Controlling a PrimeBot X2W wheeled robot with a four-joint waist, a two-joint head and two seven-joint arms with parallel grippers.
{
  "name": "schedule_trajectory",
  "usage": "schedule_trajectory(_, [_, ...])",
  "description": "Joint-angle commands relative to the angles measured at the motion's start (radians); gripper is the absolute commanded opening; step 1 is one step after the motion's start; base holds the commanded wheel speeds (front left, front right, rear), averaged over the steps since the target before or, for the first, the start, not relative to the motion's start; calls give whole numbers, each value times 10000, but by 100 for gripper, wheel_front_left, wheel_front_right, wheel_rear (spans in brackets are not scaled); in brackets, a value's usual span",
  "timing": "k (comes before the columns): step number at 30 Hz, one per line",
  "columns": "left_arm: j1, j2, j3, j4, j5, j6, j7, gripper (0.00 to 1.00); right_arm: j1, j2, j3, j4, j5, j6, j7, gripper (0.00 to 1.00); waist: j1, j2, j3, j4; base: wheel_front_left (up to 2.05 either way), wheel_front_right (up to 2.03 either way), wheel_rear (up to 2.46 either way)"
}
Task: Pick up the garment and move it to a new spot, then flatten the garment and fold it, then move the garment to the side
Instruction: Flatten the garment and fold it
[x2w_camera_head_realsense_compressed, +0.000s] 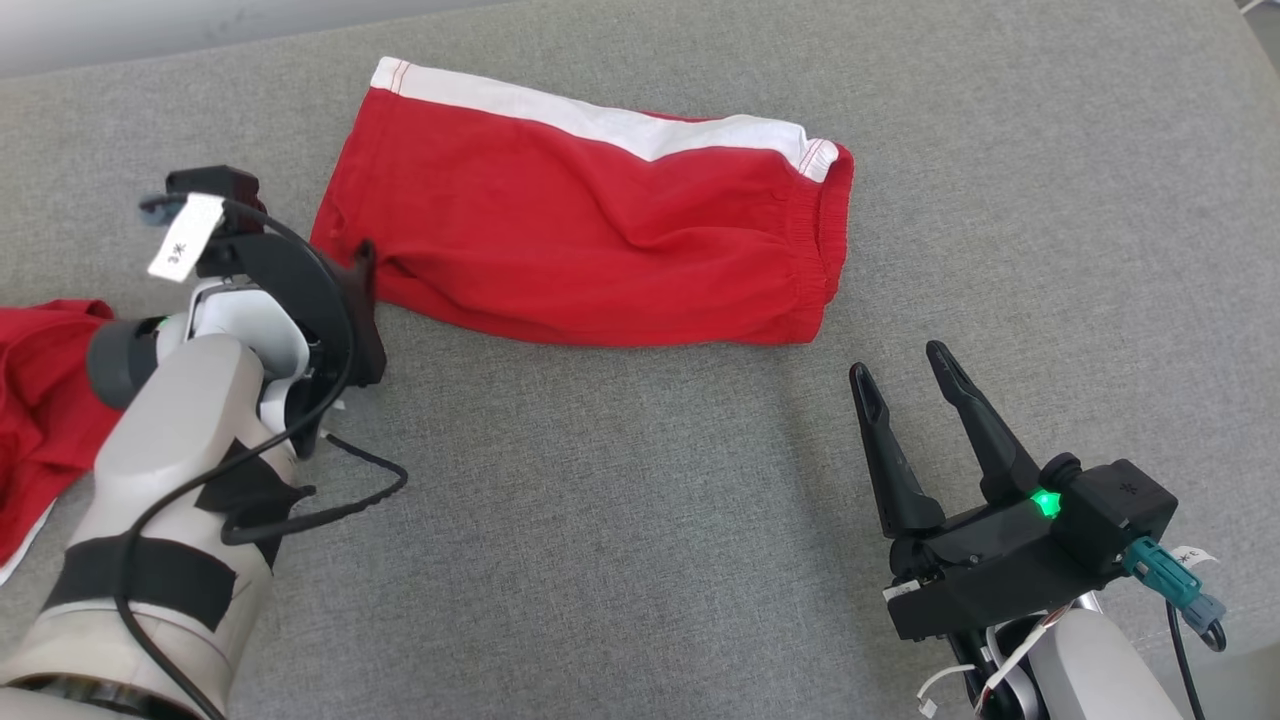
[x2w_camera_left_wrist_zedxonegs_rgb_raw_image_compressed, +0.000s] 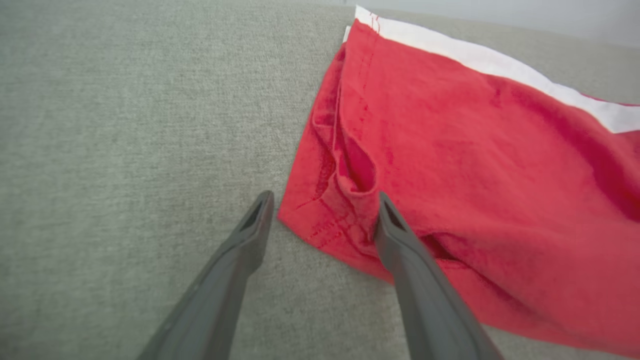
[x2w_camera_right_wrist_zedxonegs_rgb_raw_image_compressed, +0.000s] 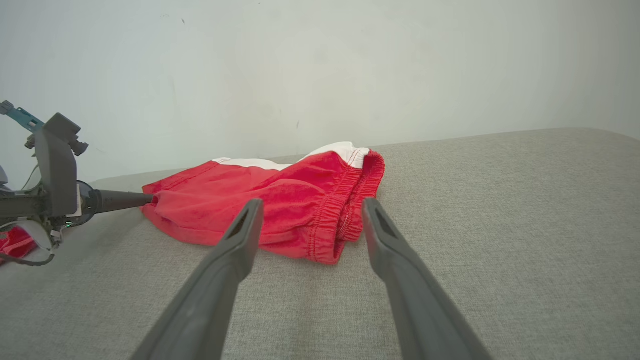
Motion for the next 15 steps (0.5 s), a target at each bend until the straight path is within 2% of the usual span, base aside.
schedule_trajectory(1, [193,-25,-29,13,-70,-59,54,100,-50,-13,-19,-17,37,4,-16,100,1,0,6,1,0,0,0])
schedule_trajectory(2, [197,-31,-57,8,-61,-66,67,88,-53,-13,-9,-19,51,4,-21,100,1,0,8,-5,0,0,0])
schedule_trajectory(3, [221,-42,-71,3,-72,-73,74,48,-60,-13,11,-22,65,4,-26,100,1,0,7,-16,0,0,0])
schedule_trajectory(5, [263,-39,-69,-17,-108,-87,52,0,-68,-13,39,-21,92,4,-41,100,1,0,-4,-53,0,0,0])
schedule_trajectory(15, [474,-18,-16,-210,-350,-166,-300,0,-31,-13,-2,73,73,4,-123,100,1,0,-132,-56,0,0,0])
